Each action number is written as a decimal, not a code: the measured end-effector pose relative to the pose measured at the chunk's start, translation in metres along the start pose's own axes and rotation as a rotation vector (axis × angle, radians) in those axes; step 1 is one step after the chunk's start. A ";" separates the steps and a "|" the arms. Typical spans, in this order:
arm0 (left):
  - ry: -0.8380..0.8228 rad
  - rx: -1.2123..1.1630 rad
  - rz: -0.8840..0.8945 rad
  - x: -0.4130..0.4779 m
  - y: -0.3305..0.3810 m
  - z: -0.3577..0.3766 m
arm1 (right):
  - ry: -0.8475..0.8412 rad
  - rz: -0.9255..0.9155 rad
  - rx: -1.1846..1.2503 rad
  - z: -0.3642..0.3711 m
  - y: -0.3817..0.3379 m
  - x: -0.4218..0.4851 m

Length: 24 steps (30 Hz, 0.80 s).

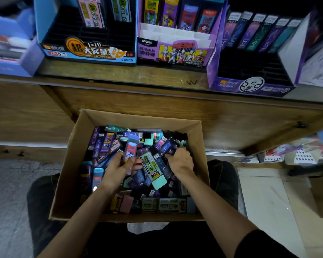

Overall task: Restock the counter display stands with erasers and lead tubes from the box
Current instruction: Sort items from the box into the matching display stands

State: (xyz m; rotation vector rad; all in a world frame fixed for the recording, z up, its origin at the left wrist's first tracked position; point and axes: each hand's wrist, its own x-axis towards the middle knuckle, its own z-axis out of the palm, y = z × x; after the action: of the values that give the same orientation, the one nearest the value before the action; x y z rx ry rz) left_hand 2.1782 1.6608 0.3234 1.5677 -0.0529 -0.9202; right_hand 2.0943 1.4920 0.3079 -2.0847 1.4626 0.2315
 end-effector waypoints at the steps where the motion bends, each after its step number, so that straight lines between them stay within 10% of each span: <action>1: -0.021 -0.009 -0.006 -0.001 0.000 0.000 | -0.015 0.007 0.020 -0.001 0.003 0.001; 12: -0.093 0.125 0.055 -0.005 0.006 0.019 | -0.409 -0.101 0.891 -0.027 0.013 -0.014; 24: -0.246 -0.063 0.073 -0.019 0.044 0.031 | -0.515 -0.385 1.102 -0.066 -0.026 -0.052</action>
State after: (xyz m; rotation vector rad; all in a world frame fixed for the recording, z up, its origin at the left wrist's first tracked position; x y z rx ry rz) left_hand 2.1679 1.6339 0.3731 1.3789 -0.2514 -1.0428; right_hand 2.0863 1.5041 0.3943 -1.2028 0.5949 -0.1647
